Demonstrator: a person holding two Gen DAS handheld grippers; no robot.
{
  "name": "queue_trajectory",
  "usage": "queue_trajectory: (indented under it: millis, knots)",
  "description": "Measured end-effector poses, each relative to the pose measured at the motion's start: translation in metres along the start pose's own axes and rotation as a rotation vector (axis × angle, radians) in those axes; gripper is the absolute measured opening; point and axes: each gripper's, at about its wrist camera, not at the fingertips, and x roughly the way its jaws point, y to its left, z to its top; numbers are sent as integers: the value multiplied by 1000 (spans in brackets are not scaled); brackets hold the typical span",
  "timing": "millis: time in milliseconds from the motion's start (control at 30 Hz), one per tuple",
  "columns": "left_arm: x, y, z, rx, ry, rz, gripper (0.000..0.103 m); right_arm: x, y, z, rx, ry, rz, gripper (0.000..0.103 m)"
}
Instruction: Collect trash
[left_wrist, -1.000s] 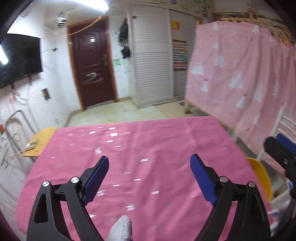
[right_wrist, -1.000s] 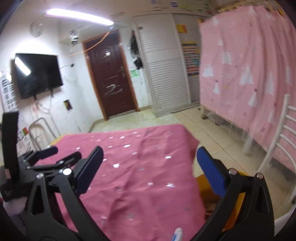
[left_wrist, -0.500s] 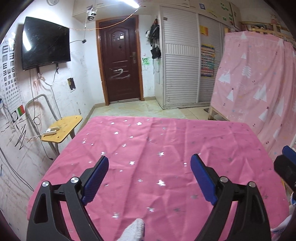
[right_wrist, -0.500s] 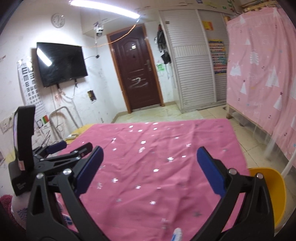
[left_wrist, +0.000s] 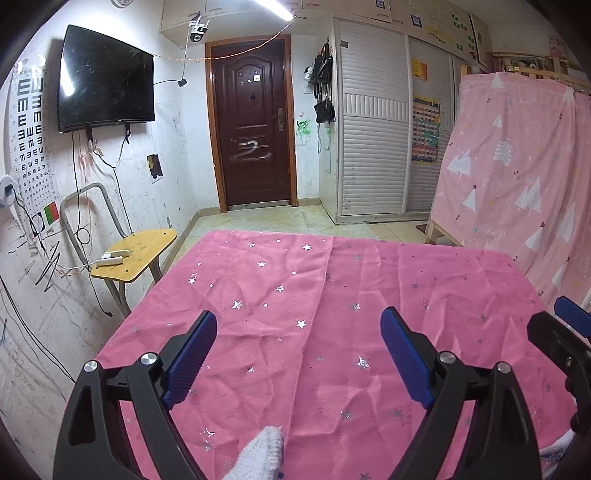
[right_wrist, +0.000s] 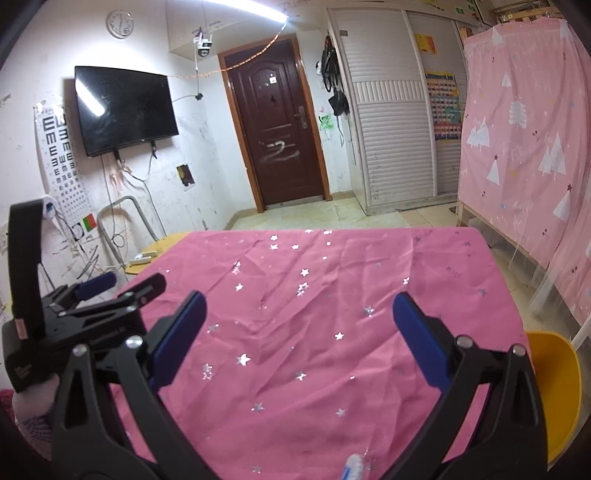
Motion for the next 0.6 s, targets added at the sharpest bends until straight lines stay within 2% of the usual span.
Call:
queue_trajectory:
  millis: [600]
  knots:
    - [7,6,-8,5,1,-8,82,5,-2,-2,-4,18,-10,97]
